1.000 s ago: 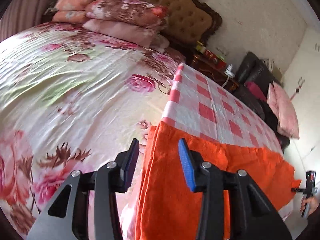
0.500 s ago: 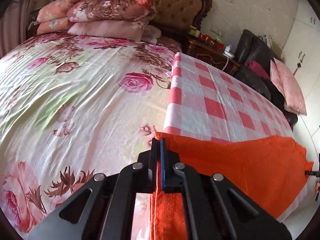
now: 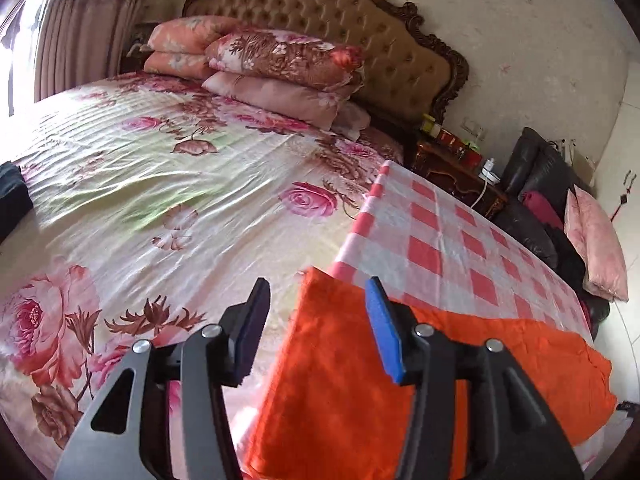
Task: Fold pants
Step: 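Open the left tool on the hem while the right tool releases the waistband, then move both open tools back over the folded pants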
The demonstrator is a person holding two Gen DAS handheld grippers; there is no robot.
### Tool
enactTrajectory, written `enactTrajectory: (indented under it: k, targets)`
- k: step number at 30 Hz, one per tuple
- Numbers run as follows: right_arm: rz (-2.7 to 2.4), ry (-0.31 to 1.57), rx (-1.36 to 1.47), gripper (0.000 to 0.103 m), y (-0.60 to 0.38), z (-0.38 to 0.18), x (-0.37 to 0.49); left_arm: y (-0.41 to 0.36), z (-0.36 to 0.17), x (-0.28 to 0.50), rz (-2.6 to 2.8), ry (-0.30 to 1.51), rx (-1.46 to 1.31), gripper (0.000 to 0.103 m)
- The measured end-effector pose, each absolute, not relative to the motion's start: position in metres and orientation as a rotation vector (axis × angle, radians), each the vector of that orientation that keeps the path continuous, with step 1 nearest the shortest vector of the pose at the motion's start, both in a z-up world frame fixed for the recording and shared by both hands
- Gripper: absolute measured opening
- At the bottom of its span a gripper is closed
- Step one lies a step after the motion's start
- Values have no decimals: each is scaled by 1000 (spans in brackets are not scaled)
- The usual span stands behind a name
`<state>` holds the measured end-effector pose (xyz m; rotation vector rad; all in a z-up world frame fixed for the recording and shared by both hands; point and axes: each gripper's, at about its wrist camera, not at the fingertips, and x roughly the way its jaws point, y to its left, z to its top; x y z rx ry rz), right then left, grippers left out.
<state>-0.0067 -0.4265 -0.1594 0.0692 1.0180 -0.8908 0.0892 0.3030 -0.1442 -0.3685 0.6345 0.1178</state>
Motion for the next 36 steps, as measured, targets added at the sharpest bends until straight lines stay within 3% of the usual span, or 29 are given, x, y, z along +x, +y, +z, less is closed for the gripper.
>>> enactTrajectory:
  k: [2, 9, 13, 18, 22, 25, 30, 32, 33, 34, 36]
  targets:
    - [-801, 932, 174, 73, -435, -145, -8, 272, -149, 83, 85, 655, -320, 57]
    - [-368, 933, 221, 73, -428, -153, 96, 176, -179, 103, -45, 834, -145, 58]
    - [-364, 1025, 62, 47, -427, -188, 151, 166, -187, 110, 15, 901, -82, 58]
    - [-479, 962, -58, 48, -423, -200, 148, 197, -182, 103, 143, 919, -105, 57]
    - [-565, 935, -30, 55, -425, -204, 143, 198, -172, 123, 119, 909, -61, 52]
    - [-619, 923, -28, 56, -423, -204, 139, 197, -185, 168, 98, 970, -37, 39]
    - [-705, 923, -27, 57, -423, -205, 120, 215, -193, 215, 120, 990, -18, 41]
    - [-728, 924, -7, 64, -428, -206, 115, 220, -194, 229, 94, 992, -15, 46]
    - [-732, 925, 3, 65, -429, -206, 115, 221, -192, 233, 107, 1006, -15, 44]
    - [-736, 931, 15, 67, -431, -205, 114, 219, -188, 234, 133, 1006, -9, 34]
    - [-734, 922, 23, 68, -429, -199, 111, 203, -172, 226, 55, 949, -41, 34]
